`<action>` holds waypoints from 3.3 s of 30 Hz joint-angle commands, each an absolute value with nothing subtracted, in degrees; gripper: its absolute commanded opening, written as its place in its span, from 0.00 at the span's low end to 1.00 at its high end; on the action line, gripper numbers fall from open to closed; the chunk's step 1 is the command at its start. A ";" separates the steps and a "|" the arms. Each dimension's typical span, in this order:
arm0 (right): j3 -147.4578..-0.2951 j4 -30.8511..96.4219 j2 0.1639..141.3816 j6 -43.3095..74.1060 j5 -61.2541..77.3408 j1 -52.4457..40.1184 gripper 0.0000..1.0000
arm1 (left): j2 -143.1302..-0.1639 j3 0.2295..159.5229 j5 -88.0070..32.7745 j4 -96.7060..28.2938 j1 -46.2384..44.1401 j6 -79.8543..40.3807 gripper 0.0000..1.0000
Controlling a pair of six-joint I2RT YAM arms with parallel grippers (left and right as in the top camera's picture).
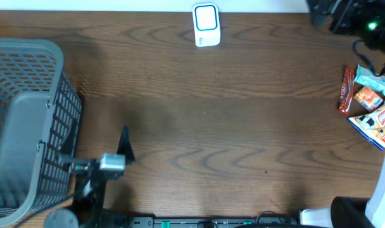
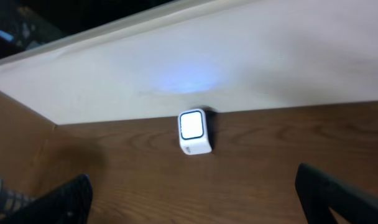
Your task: Scan the item barcode
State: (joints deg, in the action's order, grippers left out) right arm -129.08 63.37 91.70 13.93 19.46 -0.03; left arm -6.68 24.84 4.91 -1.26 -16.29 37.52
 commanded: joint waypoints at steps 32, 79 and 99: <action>-129.32 78.32 82.89 15.42 14.04 -3.86 0.99 | -14.06 20.10 16.62 -1.30 -16.60 0.34 1.00; -127.15 97.27 69.65 15.81 22.04 -3.86 0.99 | -14.09 20.10 16.60 -56.75 -25.10 0.32 1.00; -83.24 55.99 34.48 -0.95 15.07 -2.15 0.99 | -14.09 20.10 16.60 -56.75 -25.10 0.32 1.00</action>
State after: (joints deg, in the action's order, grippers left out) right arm -93.51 59.94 40.62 2.46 15.77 -3.20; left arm -14.39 19.73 15.81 -55.96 -24.86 1.02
